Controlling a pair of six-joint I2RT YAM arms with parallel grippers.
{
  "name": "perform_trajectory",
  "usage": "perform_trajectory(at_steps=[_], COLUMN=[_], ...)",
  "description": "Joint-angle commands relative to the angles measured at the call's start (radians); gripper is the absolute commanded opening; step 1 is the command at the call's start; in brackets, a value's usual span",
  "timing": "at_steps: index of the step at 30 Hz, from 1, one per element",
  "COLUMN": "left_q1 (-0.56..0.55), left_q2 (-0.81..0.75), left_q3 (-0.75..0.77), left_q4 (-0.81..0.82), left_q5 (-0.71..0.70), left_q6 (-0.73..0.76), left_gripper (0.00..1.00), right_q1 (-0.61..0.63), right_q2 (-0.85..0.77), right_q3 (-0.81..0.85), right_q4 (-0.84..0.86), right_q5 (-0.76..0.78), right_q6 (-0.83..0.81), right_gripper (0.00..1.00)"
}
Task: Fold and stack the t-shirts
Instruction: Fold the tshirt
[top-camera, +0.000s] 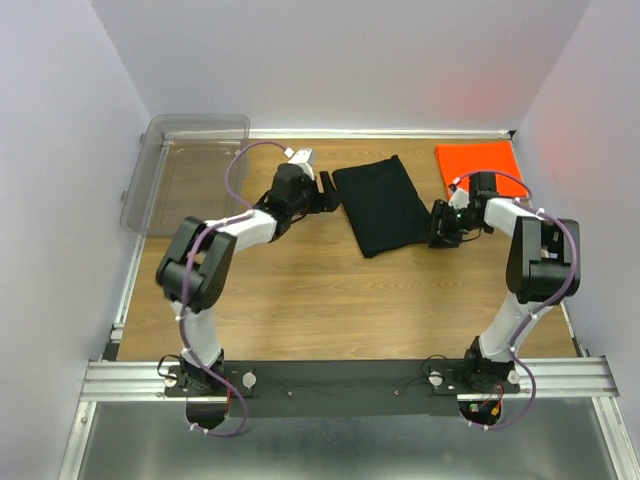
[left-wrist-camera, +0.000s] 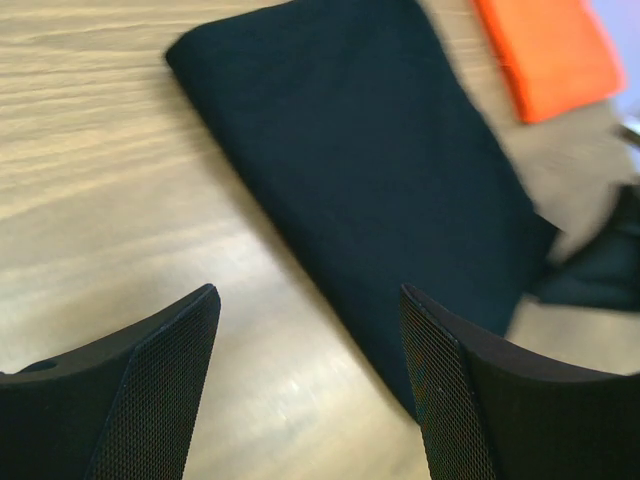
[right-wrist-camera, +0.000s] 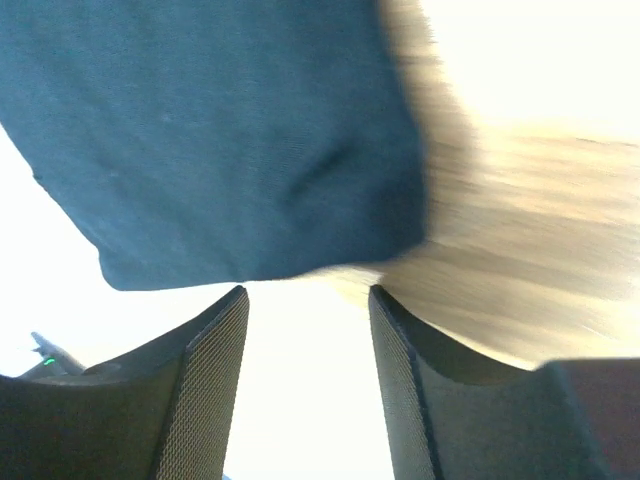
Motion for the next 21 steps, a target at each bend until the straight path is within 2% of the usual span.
perform_trajectory(at_steps=[1,3,8,13,14,15,17,18,21], left_q1=[-0.001,-0.001,0.004,0.004,0.005,0.011,0.025,0.030,0.045], left_q2=[0.141,0.218,0.388,0.505,0.514,0.529,0.540,0.545,0.530], left_q3=[0.134,0.222,0.418,0.590,0.622,0.636,0.662,0.667,0.640], left_q4=[-0.123,-0.166,-0.217,-0.280,-0.293,-0.300,-0.315,-0.321,-0.327], left_q5=[-0.128,-0.158,-0.157,-0.134,-0.139,-0.137,-0.122,-0.120,-0.125], left_q6=[0.006,-0.009,-0.070,-0.132,-0.147,-0.159,-0.189,-0.196,-0.219], left_gripper=[0.79,0.78,0.74,0.65,0.61,0.50,0.38,0.27,0.17], right_q1=[-0.048,-0.053,-0.138,-0.152,-0.154,-0.159,-0.163,-0.166,-0.180], right_q2=[-0.032,-0.078,-0.195,-0.281,-0.289,-0.290,-0.287,-0.286,-0.286], right_q3=[-0.046,-0.059,-0.085,-0.103,-0.108,-0.114,-0.111,-0.108,-0.103], right_q4=[-0.064,-0.072,-0.097,-0.106,-0.104,-0.109,-0.114,-0.115,-0.120], right_q5=[0.132,0.097,-0.182,-0.296,-0.325,-0.337,-0.362,-0.368,-0.394], right_q6=[-0.127,-0.186,-0.366,-0.414,-0.413,-0.413,-0.413,-0.411,-0.413], right_gripper=[0.61,0.64,0.82,0.82,0.82,0.82,0.82,0.82,0.82])
